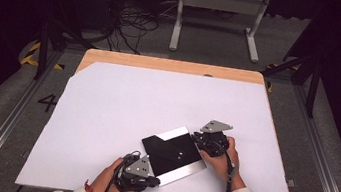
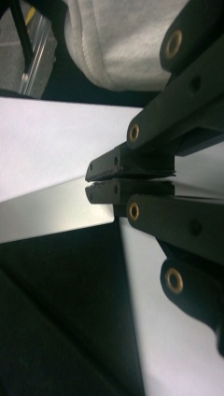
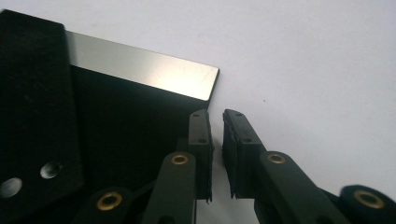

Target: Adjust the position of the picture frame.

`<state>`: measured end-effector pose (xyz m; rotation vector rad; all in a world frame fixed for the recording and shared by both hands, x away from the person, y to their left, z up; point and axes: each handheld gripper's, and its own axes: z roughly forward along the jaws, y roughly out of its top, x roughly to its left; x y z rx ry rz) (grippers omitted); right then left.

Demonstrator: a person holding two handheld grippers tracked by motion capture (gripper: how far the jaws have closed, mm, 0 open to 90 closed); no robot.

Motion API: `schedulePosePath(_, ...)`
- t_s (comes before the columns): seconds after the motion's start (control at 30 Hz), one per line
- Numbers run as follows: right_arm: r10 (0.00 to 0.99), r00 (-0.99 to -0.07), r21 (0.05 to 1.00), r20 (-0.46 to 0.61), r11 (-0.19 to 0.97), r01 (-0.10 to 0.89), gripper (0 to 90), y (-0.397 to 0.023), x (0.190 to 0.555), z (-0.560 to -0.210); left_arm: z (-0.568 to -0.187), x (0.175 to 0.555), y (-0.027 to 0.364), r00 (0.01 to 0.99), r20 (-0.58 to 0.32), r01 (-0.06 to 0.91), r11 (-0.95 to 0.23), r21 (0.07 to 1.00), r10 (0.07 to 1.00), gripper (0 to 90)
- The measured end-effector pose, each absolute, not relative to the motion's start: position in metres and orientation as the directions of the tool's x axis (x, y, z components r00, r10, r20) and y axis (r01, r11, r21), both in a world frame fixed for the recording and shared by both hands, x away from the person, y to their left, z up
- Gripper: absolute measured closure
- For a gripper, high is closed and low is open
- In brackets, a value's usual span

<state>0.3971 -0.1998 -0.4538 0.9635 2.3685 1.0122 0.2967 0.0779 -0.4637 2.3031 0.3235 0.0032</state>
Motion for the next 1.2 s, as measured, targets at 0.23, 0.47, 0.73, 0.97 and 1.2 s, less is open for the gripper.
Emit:
schedulePosePath(0.23, 0.719, -0.692, 0.76, -0.071, 0.488, 0.43, 85.1, -0.22, 0.382, -0.447, -0.453, 0.309, 0.108, 0.948, -0.072, 0.257, -0.61, 0.75, 0.311, 86.0)
schedulePosePath(0.47, 0.693, -0.718, 0.77, -0.066, 0.493, 0.405, 86.0, -0.23, 0.354, -0.442, -0.447, 0.335, 0.133, 0.918, -0.039, 0.282, -0.584, 0.761, 0.394, 86.7)
schedulePosePath(0.73, 0.669, -0.742, 0.776, -0.046, 0.491, 0.395, 86.3, -0.232, 0.313, -0.439, -0.445, 0.358, 0.138, 0.901, -0.013, 0.286, -0.571, 0.769, 0.434, 86.7)
schedulePosePath(0.97, 0.668, -0.744, 0.751, -0.029, 0.505, 0.424, 87.9, -0.237, 0.295, -0.449, -0.444, 0.375, 0.139, 0.871, -0.008, 0.308, -0.533, 0.788, 0.491, 88.2)
schedulePosePath(1.2, 0.681, -0.732, 0.746, -0.024, 0.5, 0.441, 89.2, -0.238, 0.297, -0.455, -0.453, 0.398, 0.126, 0.861, -0.011, 0.336, -0.553, 0.762, 0.508, 88.6)
